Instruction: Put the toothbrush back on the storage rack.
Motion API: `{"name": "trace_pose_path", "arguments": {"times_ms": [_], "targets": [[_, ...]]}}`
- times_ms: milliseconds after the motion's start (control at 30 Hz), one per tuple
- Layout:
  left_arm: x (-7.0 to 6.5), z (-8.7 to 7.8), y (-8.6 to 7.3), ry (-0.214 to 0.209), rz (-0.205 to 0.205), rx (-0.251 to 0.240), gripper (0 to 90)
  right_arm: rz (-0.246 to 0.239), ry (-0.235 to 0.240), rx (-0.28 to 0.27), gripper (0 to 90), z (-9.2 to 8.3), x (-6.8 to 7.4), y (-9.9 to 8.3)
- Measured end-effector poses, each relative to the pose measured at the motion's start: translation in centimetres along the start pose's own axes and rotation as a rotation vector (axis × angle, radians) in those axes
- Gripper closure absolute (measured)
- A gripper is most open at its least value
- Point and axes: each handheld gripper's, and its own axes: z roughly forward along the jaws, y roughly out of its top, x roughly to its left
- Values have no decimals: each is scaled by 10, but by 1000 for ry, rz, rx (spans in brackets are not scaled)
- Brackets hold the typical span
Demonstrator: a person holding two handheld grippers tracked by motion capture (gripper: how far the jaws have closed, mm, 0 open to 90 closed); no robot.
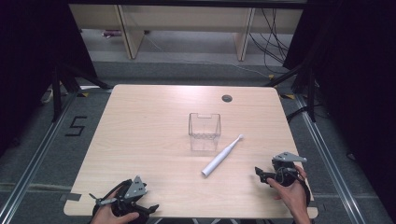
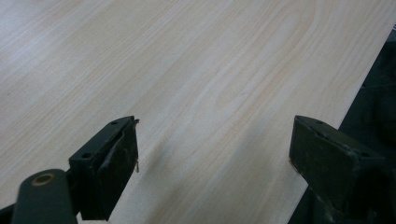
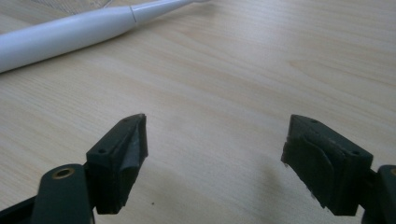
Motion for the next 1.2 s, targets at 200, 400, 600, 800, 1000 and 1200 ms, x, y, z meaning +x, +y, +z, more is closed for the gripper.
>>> {"name": "trace_pose_path", "arguments": {"times_ms": [200, 400, 600, 800, 1000, 1200], "targets": [[1, 0, 0, -2, -4, 4, 149, 21, -4, -17, 218, -2, 3, 3], [1, 0, 0, -6, 1, 9, 150, 7, 23, 1, 215, -1, 6, 6], [1, 0, 0, 5, -5, 3, 150, 27, 54, -48, 194, -1, 15, 14], [1, 1, 0, -1, -11, -2, 149, -13, 100, -65, 173, 3, 32, 26], [1, 1, -1, 7, -27, -3, 149, -68, 88, -43, 208, 9, 40, 33], [1, 1, 0, 6, -11, 4, 150, -36, 112, -35, 252, 12, 45, 36]]}}
